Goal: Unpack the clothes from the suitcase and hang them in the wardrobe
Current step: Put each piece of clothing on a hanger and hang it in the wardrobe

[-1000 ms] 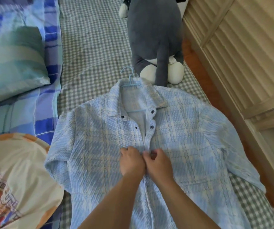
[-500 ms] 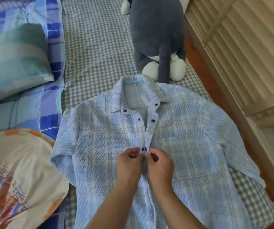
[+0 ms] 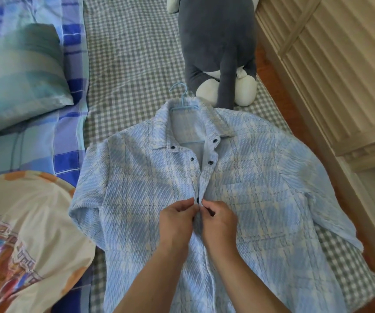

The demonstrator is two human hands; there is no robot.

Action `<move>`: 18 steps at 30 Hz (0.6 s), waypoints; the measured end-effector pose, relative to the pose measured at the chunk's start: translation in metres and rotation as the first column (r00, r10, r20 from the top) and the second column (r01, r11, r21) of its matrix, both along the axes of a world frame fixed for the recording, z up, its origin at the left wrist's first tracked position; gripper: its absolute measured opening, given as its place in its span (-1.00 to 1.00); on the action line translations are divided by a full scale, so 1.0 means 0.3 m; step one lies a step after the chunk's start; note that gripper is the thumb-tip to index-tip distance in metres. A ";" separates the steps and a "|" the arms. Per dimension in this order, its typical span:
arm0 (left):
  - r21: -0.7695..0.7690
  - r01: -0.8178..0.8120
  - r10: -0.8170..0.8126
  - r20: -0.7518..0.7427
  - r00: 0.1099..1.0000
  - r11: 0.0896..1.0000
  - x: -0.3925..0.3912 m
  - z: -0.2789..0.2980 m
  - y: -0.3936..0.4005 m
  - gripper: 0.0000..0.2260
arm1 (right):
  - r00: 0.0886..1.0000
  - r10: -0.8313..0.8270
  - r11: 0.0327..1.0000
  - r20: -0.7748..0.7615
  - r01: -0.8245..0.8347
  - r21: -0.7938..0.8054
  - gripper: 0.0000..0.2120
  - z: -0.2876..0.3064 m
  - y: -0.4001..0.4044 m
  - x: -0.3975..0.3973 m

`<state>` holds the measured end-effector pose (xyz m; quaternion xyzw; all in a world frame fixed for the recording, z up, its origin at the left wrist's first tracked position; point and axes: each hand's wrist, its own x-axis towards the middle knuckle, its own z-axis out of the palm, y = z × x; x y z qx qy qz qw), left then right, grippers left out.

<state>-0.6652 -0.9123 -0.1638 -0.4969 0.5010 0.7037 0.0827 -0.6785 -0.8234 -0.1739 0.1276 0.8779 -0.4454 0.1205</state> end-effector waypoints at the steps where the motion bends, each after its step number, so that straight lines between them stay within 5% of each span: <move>1: 0.023 -0.019 0.019 0.003 1.000 1.000 -0.001 0.002 0.002 -0.85 | 1.000 0.012 1.000 -0.011 -0.011 0.006 -0.87 0.002 -0.002 0.001; 4: 0.015 -0.016 0.016 0.011 1.000 1.000 -0.008 0.003 0.010 -0.85 | 0.989 -0.114 0.984 0.090 0.125 -0.129 -0.90 0.001 -0.016 0.009; 7: -0.067 0.072 -0.069 0.049 0.996 0.995 -0.020 -0.002 0.002 -0.86 | 0.901 -0.254 0.855 0.351 0.379 -0.354 -0.82 0.002 -0.011 -0.005; 9: -0.070 0.164 -0.158 0.091 0.983 0.984 -0.031 -0.014 -0.017 -0.87 | 0.897 -0.218 0.868 0.384 0.358 -0.345 -0.81 -0.006 0.012 -0.018; 12: -0.110 0.412 -0.394 0.151 0.907 0.905 -0.057 -0.037 -0.046 -0.86 | 0.951 0.154 0.988 0.268 -0.145 -0.055 -0.86 -0.011 0.037 -0.053; 14: -0.214 0.666 -0.628 0.221 0.746 0.715 -0.076 -0.038 -0.064 -0.85 | 0.839 0.421 0.884 0.346 -0.464 0.050 -0.79 -0.001 0.037 -0.088; 16: -0.313 0.772 -0.714 0.298 0.633 0.553 -0.094 -0.029 -0.095 -0.82 | 0.774 0.462 0.856 0.433 -0.516 0.010 -0.75 0.023 0.057 -0.140; 18: -0.445 0.748 -0.682 0.337 0.649 0.492 -0.116 -0.005 -0.142 -0.79 | 0.857 0.356 0.915 0.372 -0.400 0.045 -0.79 0.054 0.092 -0.202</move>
